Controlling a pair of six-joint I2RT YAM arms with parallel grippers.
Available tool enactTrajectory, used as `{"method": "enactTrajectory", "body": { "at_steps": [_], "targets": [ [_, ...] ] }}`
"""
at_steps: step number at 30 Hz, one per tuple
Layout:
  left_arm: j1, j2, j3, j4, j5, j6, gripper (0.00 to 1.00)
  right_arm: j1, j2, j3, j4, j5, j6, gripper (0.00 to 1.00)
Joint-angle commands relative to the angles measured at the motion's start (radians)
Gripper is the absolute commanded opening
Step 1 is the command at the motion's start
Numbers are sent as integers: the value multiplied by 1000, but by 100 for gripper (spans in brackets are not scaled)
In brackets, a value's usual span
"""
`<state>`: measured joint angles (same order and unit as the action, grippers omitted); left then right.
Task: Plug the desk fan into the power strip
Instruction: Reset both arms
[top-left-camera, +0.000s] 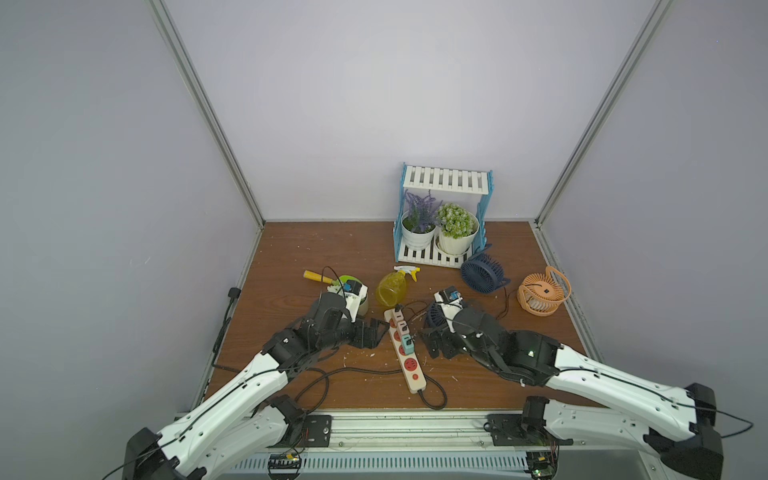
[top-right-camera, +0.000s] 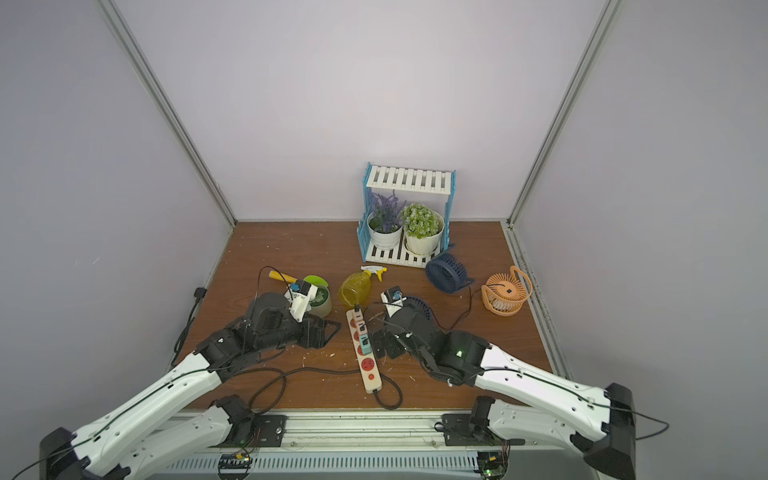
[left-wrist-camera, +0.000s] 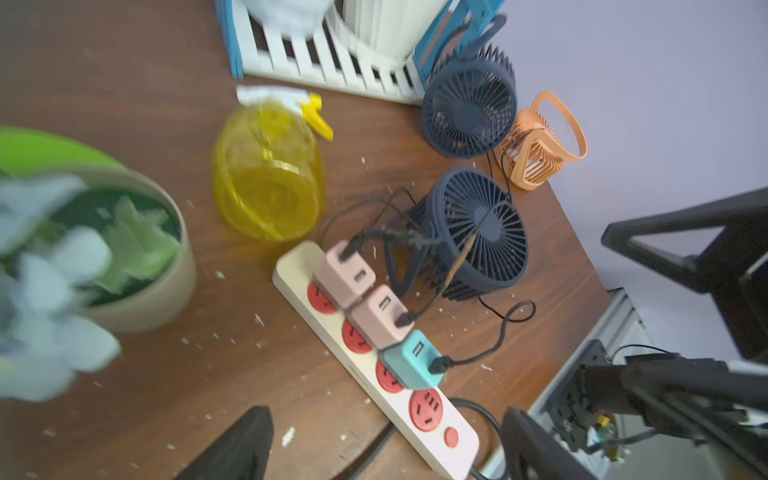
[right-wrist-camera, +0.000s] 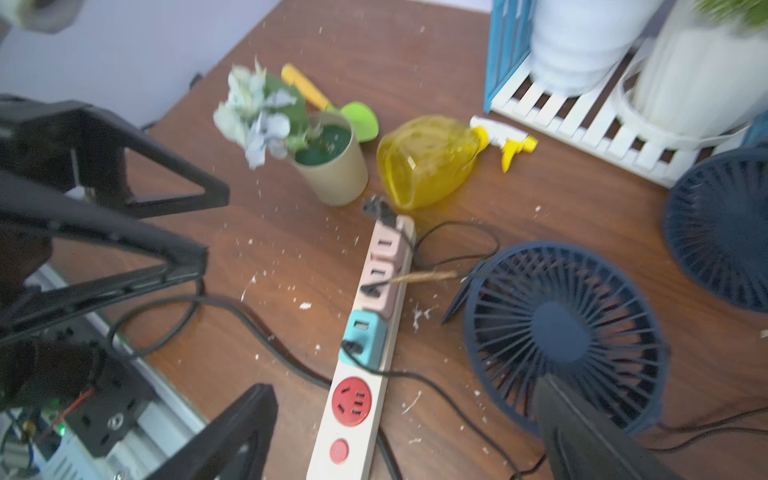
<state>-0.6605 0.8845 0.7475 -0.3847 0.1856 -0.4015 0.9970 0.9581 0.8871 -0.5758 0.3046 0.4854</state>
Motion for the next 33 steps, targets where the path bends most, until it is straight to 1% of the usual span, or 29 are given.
{"method": "enactTrajectory", "body": {
  "at_steps": [1, 4, 6, 9, 10, 11, 13, 15, 18, 21, 23, 24, 25, 27, 30, 32, 33],
  "targets": [
    [32, 50, 86, -106, -146, 146, 92, -118, -33, -23, 60, -38, -70, 99],
    [126, 102, 141, -76, -160, 179, 92, -254, -51, -50, 73, -58, -101, 99],
    [197, 118, 156, -14, -168, 186, 96, -363, -49, -64, 88, -92, -125, 99],
    [354, 148, 161, 79, -136, 123, 97, -550, -38, -92, 137, -183, -146, 99],
    [406, 156, 153, 107, -148, 85, 98, -601, -36, -104, 151, -208, -146, 99],
    [447, 158, 140, 136, -175, 51, 99, -658, -37, -120, 170, -230, -144, 99],
    [494, 146, 92, 212, -271, 18, 99, -768, -39, -162, 217, -268, -141, 99],
    [501, 125, 32, 296, -387, 39, 99, -863, -40, -201, 257, -293, -141, 99],
    [501, 110, -65, 401, -573, 82, 99, -984, -45, -250, 326, -289, -157, 99],
    [501, 121, -204, 613, -743, 128, 99, -1043, -54, -306, 432, -232, -186, 99],
    [501, 146, -297, 784, -772, 184, 99, -1054, -52, -340, 516, -195, -212, 99],
    [501, 164, -335, 841, -775, 208, 99, -1054, -46, -360, 562, -174, -224, 99],
    [501, 184, -354, 870, -764, 222, 99, -1055, -37, -383, 614, -162, -236, 99],
    [501, 247, -361, 900, -698, 262, 99, -1055, -14, -432, 731, -151, -263, 100],
    [501, 376, -349, 950, -613, 305, 99, -1054, 32, -497, 891, -175, -328, 100],
    [501, 464, -380, 1085, -562, 337, 99, -1052, 64, -519, 954, -188, -373, 100],
    [496, 502, -396, 1167, -555, 368, 99, -1052, 73, -527, 977, -198, -392, 99]
  ]
}}
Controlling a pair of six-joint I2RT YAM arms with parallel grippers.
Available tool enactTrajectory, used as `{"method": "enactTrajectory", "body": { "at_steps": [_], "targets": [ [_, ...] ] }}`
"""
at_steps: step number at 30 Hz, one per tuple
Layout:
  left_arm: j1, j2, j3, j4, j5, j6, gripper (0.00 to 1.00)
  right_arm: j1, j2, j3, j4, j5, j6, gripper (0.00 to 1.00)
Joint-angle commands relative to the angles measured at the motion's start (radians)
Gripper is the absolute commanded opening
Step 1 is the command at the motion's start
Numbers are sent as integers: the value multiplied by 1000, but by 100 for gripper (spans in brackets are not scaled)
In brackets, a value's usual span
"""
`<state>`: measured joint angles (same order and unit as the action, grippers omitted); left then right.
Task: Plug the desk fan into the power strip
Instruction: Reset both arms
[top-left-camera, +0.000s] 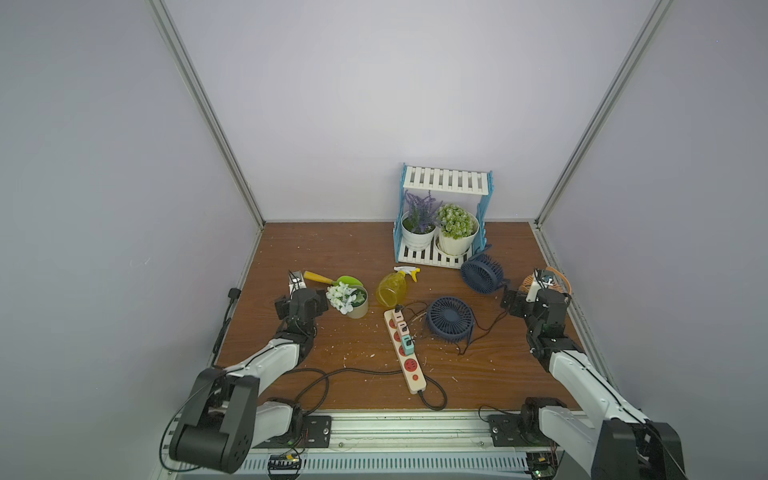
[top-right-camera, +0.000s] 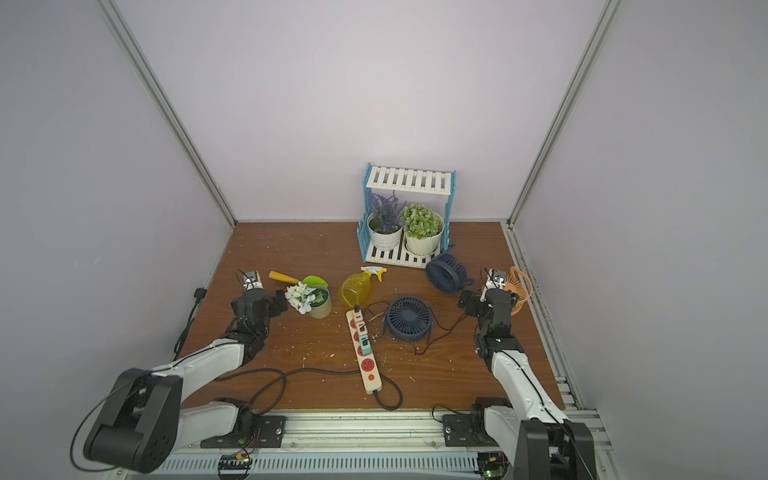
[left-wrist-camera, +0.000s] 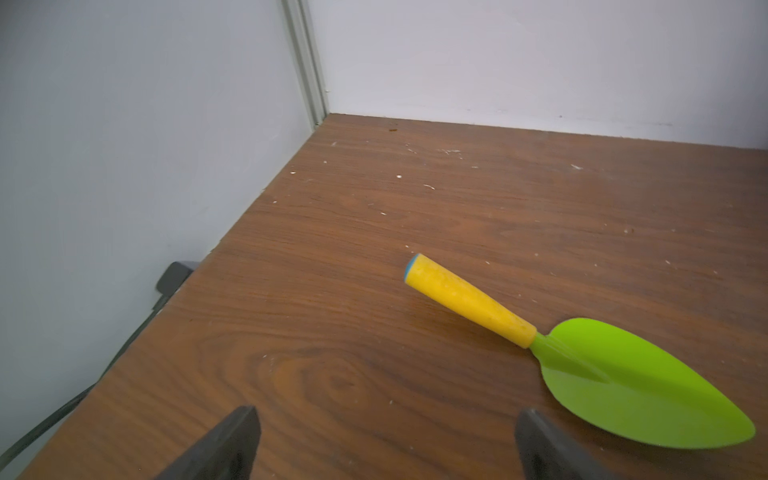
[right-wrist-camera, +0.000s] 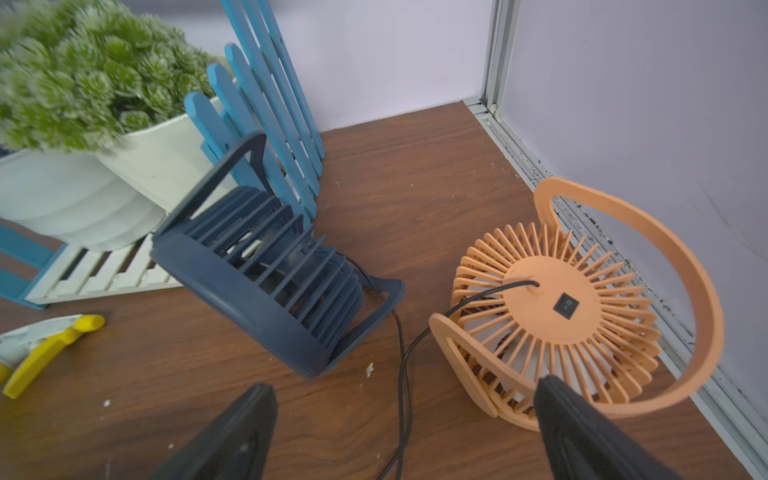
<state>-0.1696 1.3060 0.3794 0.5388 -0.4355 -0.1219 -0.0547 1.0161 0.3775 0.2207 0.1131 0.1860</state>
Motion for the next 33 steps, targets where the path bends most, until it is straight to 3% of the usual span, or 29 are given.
{"method": "enactTrajectory", "body": {
  "at_steps": [1, 7, 10, 18, 22, 24, 26, 28, 33],
  "targets": [
    [-7, 97, -35, 280, 89, 127, 99, 0, 28, -27, 204, -24, -105, 99],
    [59, 259, -91, 523, 215, 107, 99, 4, 95, -131, 412, -98, -174, 99],
    [77, 253, -25, 382, 202, 81, 99, 5, 120, -143, 478, -118, -178, 100],
    [83, 253, -25, 388, 197, 67, 99, 20, 365, -93, 717, -184, -185, 99],
    [84, 253, -25, 388, 197, 67, 99, 81, 544, -23, 762, -204, -252, 100],
    [84, 253, -24, 388, 198, 67, 99, 89, 512, 31, 595, -194, -277, 99],
    [84, 254, -25, 387, 197, 68, 99, 86, 543, 13, 675, -176, -250, 99],
    [84, 253, -24, 387, 197, 67, 99, 87, 522, 31, 611, -168, -258, 100],
    [84, 254, -23, 388, 198, 68, 99, 86, 531, 20, 652, -166, -253, 100]
  ]
}}
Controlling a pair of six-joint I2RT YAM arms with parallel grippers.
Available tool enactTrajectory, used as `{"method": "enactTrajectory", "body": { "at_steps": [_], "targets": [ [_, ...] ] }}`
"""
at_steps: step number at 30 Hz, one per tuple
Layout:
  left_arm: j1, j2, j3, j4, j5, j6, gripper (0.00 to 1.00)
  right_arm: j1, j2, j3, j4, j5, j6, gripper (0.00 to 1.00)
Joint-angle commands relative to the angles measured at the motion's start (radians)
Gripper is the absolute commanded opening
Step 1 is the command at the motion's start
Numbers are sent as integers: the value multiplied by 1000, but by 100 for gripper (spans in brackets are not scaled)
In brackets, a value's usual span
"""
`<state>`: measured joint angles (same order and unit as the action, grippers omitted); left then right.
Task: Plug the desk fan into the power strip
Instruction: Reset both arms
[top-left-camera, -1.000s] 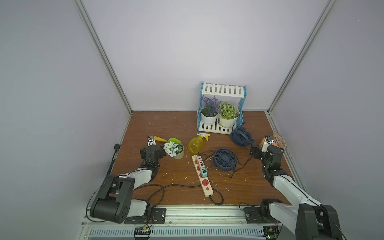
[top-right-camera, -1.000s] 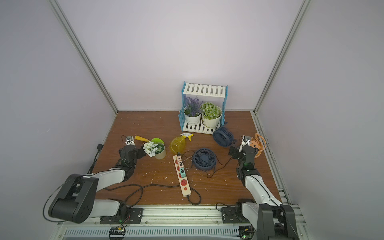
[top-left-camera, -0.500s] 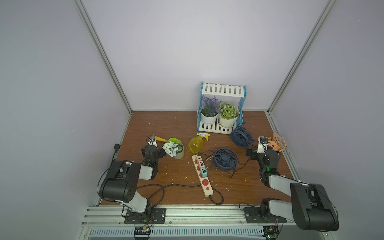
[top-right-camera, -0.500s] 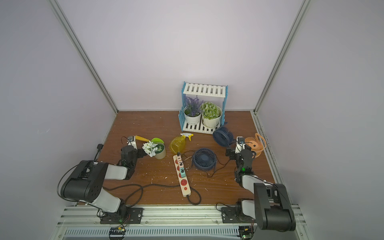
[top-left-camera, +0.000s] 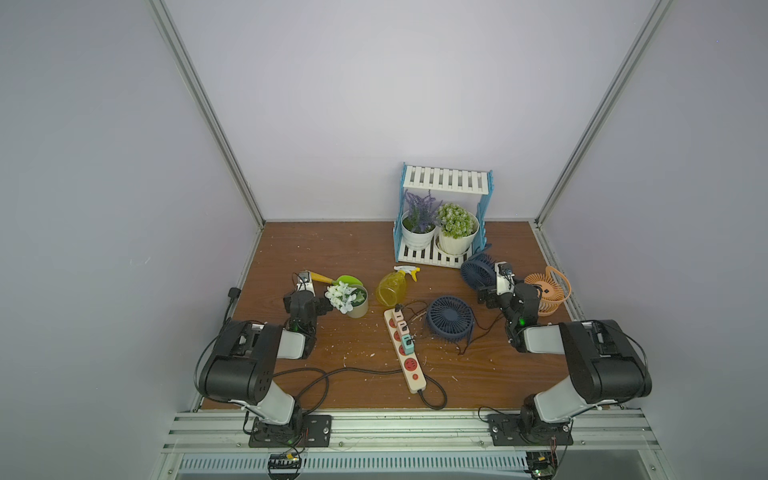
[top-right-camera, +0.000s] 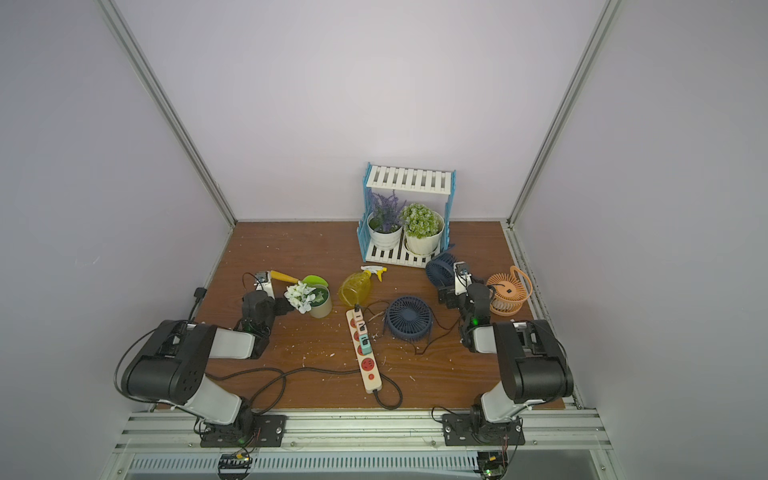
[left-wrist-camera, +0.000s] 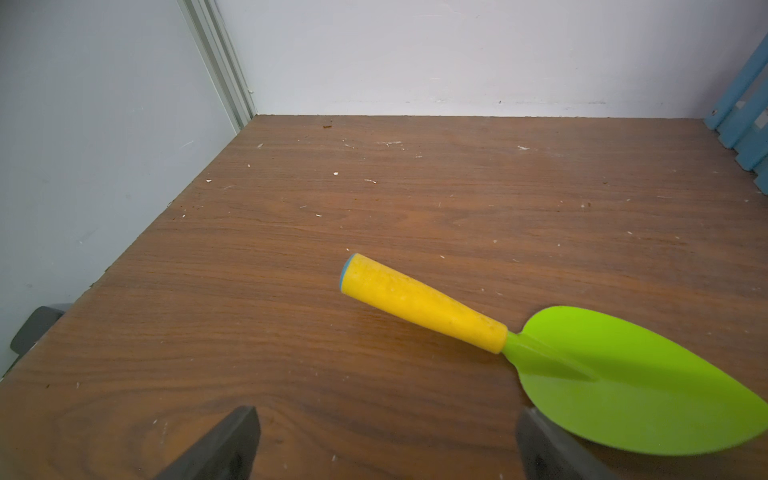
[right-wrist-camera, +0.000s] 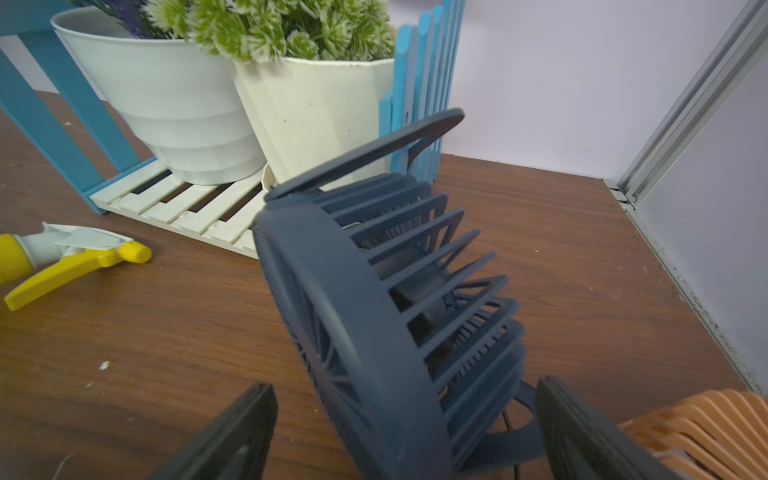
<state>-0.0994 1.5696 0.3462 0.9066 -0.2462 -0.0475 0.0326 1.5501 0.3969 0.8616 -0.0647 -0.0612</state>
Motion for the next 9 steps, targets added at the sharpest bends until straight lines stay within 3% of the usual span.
{"method": "enactTrajectory", "body": {
  "at_steps": [1, 9],
  "targets": [
    [13, -8, 10, 20, 9, -7, 99, -1, -4, 0, 10, 12, -6, 100],
    [15, -10, 9, 21, 11, -7, 99, -1, -4, -1, 15, 13, -5, 99]
  ]
}}
